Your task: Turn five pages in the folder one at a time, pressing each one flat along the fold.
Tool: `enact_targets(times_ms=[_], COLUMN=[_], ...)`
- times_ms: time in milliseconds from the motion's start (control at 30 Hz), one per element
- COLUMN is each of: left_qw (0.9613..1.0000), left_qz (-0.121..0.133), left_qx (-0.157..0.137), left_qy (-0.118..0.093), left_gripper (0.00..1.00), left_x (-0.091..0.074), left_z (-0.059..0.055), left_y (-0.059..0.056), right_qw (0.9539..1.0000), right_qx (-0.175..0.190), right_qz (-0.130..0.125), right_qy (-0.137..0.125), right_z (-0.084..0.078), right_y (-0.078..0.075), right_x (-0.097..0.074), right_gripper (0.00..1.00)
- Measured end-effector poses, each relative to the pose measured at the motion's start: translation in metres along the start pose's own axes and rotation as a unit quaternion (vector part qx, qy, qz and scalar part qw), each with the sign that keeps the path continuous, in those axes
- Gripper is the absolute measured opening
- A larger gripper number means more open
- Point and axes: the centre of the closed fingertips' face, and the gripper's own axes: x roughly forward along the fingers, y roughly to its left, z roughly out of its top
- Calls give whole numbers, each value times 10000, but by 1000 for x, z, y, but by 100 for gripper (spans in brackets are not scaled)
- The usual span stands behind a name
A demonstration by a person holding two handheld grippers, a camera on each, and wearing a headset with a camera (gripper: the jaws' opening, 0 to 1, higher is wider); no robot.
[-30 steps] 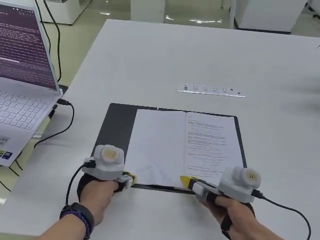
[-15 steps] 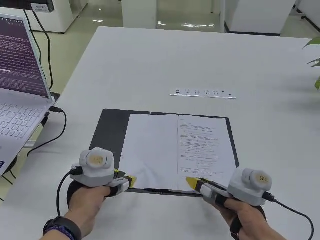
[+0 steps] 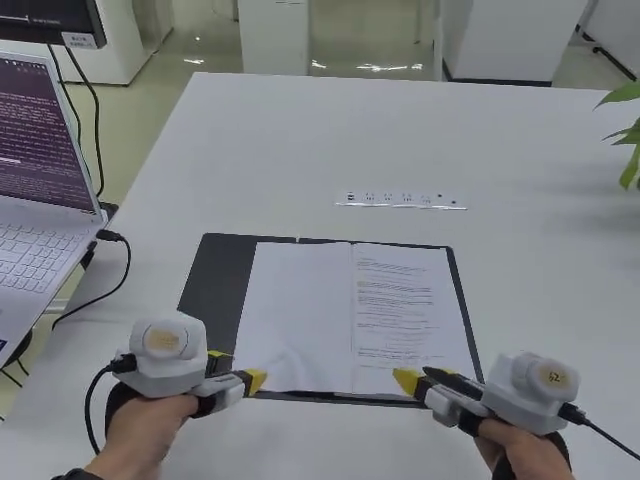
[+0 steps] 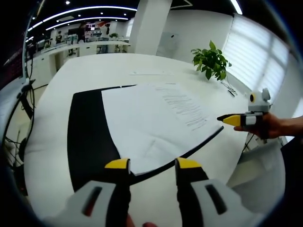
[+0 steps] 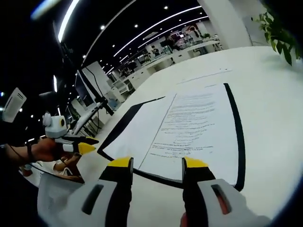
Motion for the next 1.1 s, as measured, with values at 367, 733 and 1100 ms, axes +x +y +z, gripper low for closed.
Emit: enact_targets(times_ms=[367, 733, 1100], left_qw=[9994, 9993, 9989], left_qz=[24, 100, 161], left_qx=[332, 356, 418], left_qy=[-83, -87, -109], left_gripper=[52, 65, 67], left_x=[-29, -48, -48], left_z=[-3, -15, -11], left_y=[3, 6, 4], right_qw=[9987, 9982, 9982], right_qx=[-486, -528, -524], right_qz=[-181, -281, -289], right_qy=[21, -39, -35], right_z=[3, 1, -1], right_y=[-10, -19, -20], right_x=[-33, -58, -60], right_gripper=[53, 57, 56])
